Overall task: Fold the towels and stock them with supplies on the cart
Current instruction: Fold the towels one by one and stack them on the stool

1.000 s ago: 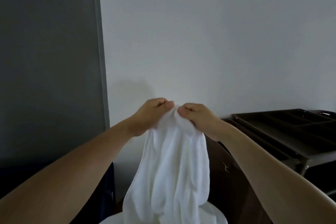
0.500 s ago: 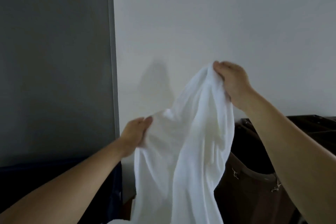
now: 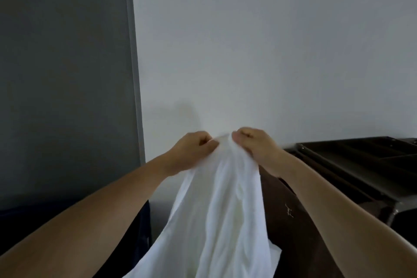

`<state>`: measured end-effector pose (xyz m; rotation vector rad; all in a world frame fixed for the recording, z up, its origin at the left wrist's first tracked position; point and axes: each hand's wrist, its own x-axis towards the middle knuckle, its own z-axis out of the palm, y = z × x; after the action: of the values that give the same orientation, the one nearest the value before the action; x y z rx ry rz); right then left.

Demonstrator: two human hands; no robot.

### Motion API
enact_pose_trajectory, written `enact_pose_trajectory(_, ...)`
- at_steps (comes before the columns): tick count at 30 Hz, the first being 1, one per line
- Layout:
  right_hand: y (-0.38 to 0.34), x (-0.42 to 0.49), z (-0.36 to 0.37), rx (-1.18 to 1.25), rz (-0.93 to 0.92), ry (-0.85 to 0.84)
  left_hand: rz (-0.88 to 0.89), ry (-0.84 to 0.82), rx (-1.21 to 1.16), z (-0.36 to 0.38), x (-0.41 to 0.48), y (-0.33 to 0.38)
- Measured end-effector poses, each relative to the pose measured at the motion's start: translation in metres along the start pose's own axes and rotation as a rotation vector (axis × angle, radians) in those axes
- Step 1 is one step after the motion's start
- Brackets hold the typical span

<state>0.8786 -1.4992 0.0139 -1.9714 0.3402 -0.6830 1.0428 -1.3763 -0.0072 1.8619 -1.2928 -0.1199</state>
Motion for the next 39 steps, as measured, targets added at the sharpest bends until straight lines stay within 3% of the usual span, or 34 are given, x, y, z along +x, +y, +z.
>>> enact_pose_trajectory(2,-0.015,0.008,-0.008,0.053,-0.062,0.100,-0.129,-0.138,-0.193,0.007,-0.015,-0.024)
enact_pose_trajectory(6,-0.047,0.028,-0.023,0.150,-0.137,0.195,-0.280,-0.351,-0.329,0.027,-0.046,-0.053)
enact_pose_trajectory(8,-0.055,0.034,-0.036,0.169,-0.168,0.264,-0.348,-0.364,-0.434,0.028,-0.054,-0.055)
enact_pose_trajectory(10,-0.047,0.035,-0.049,0.101,-0.152,0.304,-0.359,-0.259,-0.524,0.019,-0.052,-0.051)
enact_pose_trajectory(14,-0.011,0.028,-0.054,-0.283,0.007,0.076,-0.218,-0.008,-0.581,-0.017,-0.023,-0.016)
enact_pose_trajectory(16,0.001,0.020,-0.042,-0.088,0.060,-0.028,-0.121,-0.019,-0.504,-0.031,-0.005,0.010)
enact_pose_trajectory(19,0.008,0.007,-0.018,0.331,0.128,-0.209,-0.014,-0.222,-0.359,-0.030,0.010,0.037)
enact_pose_trajectory(23,0.020,-0.007,-0.001,0.347,0.246,-0.313,-0.011,-0.346,-0.301,-0.021,0.007,0.020)
enact_pose_trajectory(26,0.018,-0.002,-0.004,0.291,0.166,-0.178,-0.111,-0.426,-0.357,-0.017,-0.007,-0.008)
enact_pose_trajectory(29,0.002,0.015,-0.019,0.322,0.057,0.081,-0.249,-0.564,-0.431,-0.013,-0.024,-0.041)
enact_pose_trajectory(31,-0.003,0.025,-0.039,0.353,0.023,0.267,-0.296,-0.537,-0.438,-0.016,-0.035,-0.057)
enact_pose_trajectory(33,-0.002,0.029,-0.059,0.163,0.005,0.374,-0.307,-0.423,-0.466,-0.024,-0.044,-0.059)
enact_pose_trajectory(36,0.010,0.029,-0.057,-0.189,0.000,0.344,-0.210,-0.246,-0.425,-0.033,-0.035,-0.040)
enact_pose_trajectory(39,0.020,0.019,-0.020,0.049,-0.028,0.172,-0.043,-0.252,-0.290,-0.030,-0.013,-0.001)
